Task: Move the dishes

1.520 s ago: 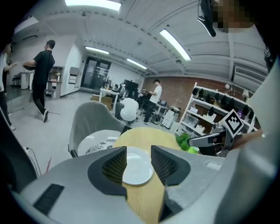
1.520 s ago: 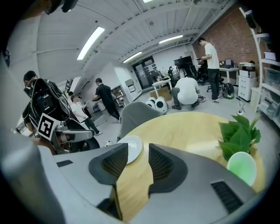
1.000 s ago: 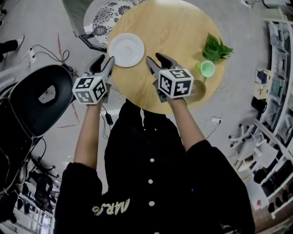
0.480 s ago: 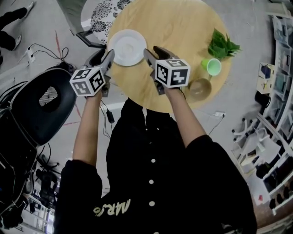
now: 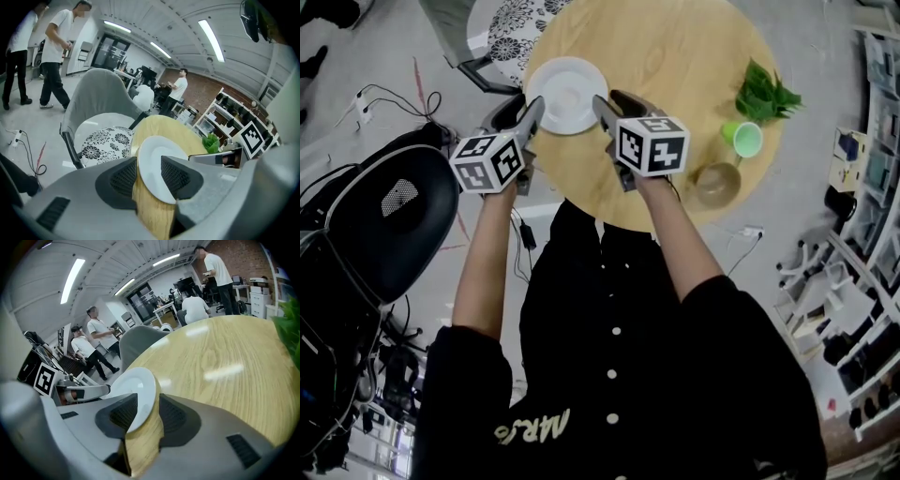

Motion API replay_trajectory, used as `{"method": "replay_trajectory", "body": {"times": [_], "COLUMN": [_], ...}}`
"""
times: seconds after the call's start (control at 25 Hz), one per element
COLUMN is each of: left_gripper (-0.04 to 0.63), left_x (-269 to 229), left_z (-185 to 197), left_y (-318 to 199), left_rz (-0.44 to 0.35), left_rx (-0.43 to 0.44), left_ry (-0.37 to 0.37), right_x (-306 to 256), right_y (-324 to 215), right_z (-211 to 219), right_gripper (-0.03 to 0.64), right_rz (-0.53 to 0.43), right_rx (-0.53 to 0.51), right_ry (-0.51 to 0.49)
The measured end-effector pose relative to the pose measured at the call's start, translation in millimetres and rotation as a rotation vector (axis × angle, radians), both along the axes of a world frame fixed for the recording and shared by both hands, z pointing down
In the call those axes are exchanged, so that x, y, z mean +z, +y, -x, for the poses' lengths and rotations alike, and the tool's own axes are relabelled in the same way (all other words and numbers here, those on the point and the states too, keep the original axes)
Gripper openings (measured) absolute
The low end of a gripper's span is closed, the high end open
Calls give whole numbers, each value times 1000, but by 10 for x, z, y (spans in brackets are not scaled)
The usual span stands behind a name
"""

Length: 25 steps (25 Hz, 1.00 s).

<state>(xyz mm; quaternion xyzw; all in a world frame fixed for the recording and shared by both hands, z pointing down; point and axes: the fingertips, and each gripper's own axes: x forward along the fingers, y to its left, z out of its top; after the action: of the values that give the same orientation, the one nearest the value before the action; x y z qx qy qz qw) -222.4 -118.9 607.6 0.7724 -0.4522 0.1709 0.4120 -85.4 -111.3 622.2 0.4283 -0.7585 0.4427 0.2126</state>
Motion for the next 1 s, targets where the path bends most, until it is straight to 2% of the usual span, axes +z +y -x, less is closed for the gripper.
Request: {"method": "replay_trajectory", "body": {"times": [0.16,0.4,0.52,0.8,1.0], "left_gripper": [149,88,61,55,46], "left_x": [23,57,78,86,-28], "left_z": [-5,38,51,57,19], "left_y": [-32,-58,-64,-93,-115], "left_rz": [10,34,45,84,74], "left_rx": [0,-31,-40,-77,-75], "left_ry": [10,25,23,81,92], "right_x": [6,31,38,39,-53], "right_y": [-26,-40,-45,-58,-88], "right_z": [27,-19,-26,-38,-94], "right_gripper": [118,58,55,44,37], "right_rz": [6,26,42,90,77], "right_rx": [4,33,46,101,110], "right_ry": [-1,-4,-19,-76,-72]}}
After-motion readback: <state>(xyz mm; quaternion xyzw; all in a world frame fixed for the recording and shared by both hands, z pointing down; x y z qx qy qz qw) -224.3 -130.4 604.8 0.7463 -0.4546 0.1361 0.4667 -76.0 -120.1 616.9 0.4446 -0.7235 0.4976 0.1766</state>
